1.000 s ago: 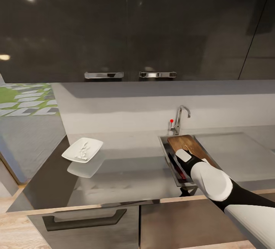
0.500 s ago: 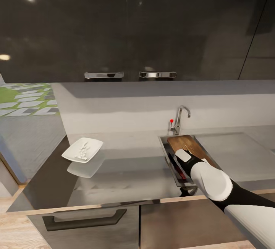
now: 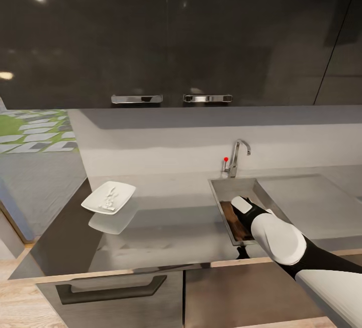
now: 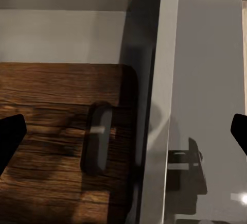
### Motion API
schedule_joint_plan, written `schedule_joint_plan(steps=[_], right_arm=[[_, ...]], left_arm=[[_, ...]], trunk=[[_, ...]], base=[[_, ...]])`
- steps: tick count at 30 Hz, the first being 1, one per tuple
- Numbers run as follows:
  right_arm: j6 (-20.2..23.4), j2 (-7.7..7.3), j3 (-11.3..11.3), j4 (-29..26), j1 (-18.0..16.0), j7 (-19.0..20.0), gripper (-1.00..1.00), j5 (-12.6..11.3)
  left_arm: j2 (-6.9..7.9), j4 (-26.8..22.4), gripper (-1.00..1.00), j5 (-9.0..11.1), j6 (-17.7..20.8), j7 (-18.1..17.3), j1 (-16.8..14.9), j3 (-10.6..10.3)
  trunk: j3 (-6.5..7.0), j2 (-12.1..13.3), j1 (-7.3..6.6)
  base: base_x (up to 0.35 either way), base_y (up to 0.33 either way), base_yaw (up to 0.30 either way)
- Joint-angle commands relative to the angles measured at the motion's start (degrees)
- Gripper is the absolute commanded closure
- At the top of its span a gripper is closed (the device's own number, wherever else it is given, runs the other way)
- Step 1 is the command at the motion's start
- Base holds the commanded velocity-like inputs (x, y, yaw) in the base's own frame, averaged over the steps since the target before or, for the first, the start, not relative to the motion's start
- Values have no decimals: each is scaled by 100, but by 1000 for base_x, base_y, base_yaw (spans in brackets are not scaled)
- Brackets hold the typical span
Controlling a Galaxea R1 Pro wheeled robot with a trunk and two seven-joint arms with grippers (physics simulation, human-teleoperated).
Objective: In the kitchen, take the Vidalia onion out of the sink, dice it on the chopping board with the paring knife, put the diced onion into the bowl on the countertop, then place both the paring knife and the chopping board into the sink.
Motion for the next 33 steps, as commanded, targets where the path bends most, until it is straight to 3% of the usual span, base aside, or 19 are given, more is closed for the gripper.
schedule_joint_plan(steps=[1,8,10,12,14,17,20,24,28,29,30,33], right_arm=[[-31,1,38,-6,-5,-9,-100,-61],[-61,16,70,-18,-3,16,-100,-24],[-63,10,109,-28,-2,36,-100,98],[-62,-6,167,-52,0,51,-100,406],[-56,-77,208,-70,0,176,-100,1155],[-44,-153,215,-81,1,399,-100,1852],[-40,-245,218,-90,1,531,-100,2124],[48,-494,228,-93,1,1024,-100,2232],[614,-803,239,-91,1,2529,-100,2448],[792,-894,247,-89,1,3021,-100,2581],[872,-942,251,-88,1,3273,-100,2657],[1139,-1267,262,-70,1,4799,-100,3138]], left_arm=[[-2,23,-100,13,-41,5,-11,4],[0,23,-100,13,-41,5,-11,4],[4,23,-100,13,-40,5,-11,4],[6,23,-100,13,-40,5,-11,4],[7,23,-100,13,-41,5,-11,4],[11,23,-100,13,-47,5,-11,4],[16,23,-100,13,-48,5,-11,4],[23,23,-100,13,-53,5,-11,4],[31,23,-100,13,-72,5,-11,4],[34,23,-100,13,-76,5,-11,4],[36,23,-100,13,-78,5,-11,4],[44,20,-100,13,-91,-2,-11,4]], trunk=[[-12,-12,3],[-12,-12,3],[-12,-12,3],[-12,-12,3],[-12,-12,3],[-12,-12,3],[-12,-12,3],[-12,-12,3],[-12,-12,3],[-12,-12,3],[-12,-12,3],[-12,-12,3]], base=[[0,0,0],[0,0,0],[0,0,0],[0,0,0],[0,0,0],[0,0,0],[0,0,0],[0,0,0],[0,0,0],[0,0,0],[0,0,0],[0,0,0]])
